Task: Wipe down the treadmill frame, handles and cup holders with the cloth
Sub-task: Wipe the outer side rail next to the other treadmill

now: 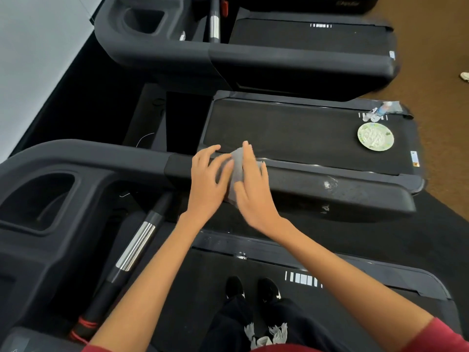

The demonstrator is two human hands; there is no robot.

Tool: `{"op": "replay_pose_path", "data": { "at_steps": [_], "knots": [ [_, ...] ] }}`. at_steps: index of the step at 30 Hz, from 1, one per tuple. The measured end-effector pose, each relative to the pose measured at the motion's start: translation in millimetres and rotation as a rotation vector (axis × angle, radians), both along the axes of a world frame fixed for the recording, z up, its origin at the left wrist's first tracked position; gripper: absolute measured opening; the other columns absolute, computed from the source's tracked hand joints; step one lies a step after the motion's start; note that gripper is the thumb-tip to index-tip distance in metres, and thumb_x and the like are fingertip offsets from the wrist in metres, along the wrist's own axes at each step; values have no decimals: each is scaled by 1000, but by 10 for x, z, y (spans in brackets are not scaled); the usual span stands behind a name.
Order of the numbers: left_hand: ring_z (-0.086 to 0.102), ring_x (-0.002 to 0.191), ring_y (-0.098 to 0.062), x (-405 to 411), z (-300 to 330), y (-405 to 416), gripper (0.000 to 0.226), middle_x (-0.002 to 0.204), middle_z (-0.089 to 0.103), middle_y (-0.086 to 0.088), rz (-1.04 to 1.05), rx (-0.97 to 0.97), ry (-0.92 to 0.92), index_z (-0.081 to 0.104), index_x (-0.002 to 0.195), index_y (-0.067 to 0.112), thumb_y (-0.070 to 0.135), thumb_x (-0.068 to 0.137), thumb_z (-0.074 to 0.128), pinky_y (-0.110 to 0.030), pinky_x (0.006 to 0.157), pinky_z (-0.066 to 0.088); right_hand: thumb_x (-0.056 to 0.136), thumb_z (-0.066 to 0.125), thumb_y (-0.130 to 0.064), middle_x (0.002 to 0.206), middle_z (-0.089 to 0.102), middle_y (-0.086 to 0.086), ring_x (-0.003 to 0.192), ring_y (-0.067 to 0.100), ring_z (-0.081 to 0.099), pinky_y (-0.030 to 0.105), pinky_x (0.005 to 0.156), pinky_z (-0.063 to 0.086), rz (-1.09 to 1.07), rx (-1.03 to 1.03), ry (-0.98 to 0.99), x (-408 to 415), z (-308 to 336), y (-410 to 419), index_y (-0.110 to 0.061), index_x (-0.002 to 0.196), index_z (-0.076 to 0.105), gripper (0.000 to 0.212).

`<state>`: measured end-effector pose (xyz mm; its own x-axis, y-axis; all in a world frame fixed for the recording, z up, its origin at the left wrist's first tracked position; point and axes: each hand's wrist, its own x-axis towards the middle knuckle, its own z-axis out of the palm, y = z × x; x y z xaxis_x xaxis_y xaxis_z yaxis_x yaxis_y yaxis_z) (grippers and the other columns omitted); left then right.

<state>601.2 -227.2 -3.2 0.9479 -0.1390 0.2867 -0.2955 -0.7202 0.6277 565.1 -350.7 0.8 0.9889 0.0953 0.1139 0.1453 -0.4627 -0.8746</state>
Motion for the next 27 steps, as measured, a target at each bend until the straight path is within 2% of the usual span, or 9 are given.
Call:
{"op": "replay_pose_path", "data": {
  "at_steps": [2,3,4,6,8,11,18,22,27],
  "knots": [
    [42,117,-16,-64,-51,-105,26,124,55,-5,11,141,-113,63,118,10,17,95,54,-31,103,33,91,33,5,156,25,6,131,0,39,10,107,27,-112,147,-20,28,27,-145,-9,150,21,62],
    [48,114,-18,-93,-64,-162,26,120,58,-6,-2,157,-133,62,118,8,15,95,54,-35,101,35,91,34,8,150,33,8,120,-7,46,5,98,32,-151,150,-44,65,13,-219,-8,146,31,57],
    [52,112,-18,-117,-69,-221,27,119,61,-5,-21,146,-124,61,120,8,17,96,51,-38,102,36,90,34,9,143,41,11,111,-4,52,6,94,36,-170,131,-74,108,-10,-292,-5,141,39,53],
    [51,119,-18,-151,-91,-341,38,125,59,-3,-35,141,-62,55,128,9,30,100,41,-41,110,30,88,35,9,130,49,10,99,11,57,24,91,46,-183,39,-134,191,-85,-424,-5,131,49,48],
    [41,131,-25,-191,-164,-448,54,137,51,-7,-23,292,-30,46,136,10,45,99,32,-43,117,18,89,39,5,122,55,6,100,18,57,37,88,44,-221,-145,-160,270,-159,-530,-9,128,54,44],
    [38,134,-33,-214,-287,-512,53,140,48,-12,-20,482,-66,47,136,12,45,100,27,-49,115,19,97,40,-9,113,62,5,102,22,59,38,88,41,-266,-357,-145,323,-234,-565,-11,128,55,34],
    [51,122,-25,92,-333,7,44,132,57,-8,-277,636,-239,52,133,18,37,102,28,-45,108,33,100,41,-21,88,69,3,84,23,63,40,84,44,-262,-558,-186,326,-287,-487,-12,124,56,30],
    [57,114,-25,241,-328,270,40,124,61,-7,-257,599,-314,58,129,17,32,100,34,-47,107,35,99,45,-23,79,65,1,76,21,60,38,82,42,-258,-577,-200,327,-291,-485,-11,121,58,28],
    [55,114,-25,258,-310,531,40,123,62,-7,-176,564,-348,58,128,17,29,99,34,-49,111,30,96,47,-27,87,68,0,78,23,61,39,76,45,-208,-601,-308,302,-337,-508,-12,103,67,26]
  ]
}}
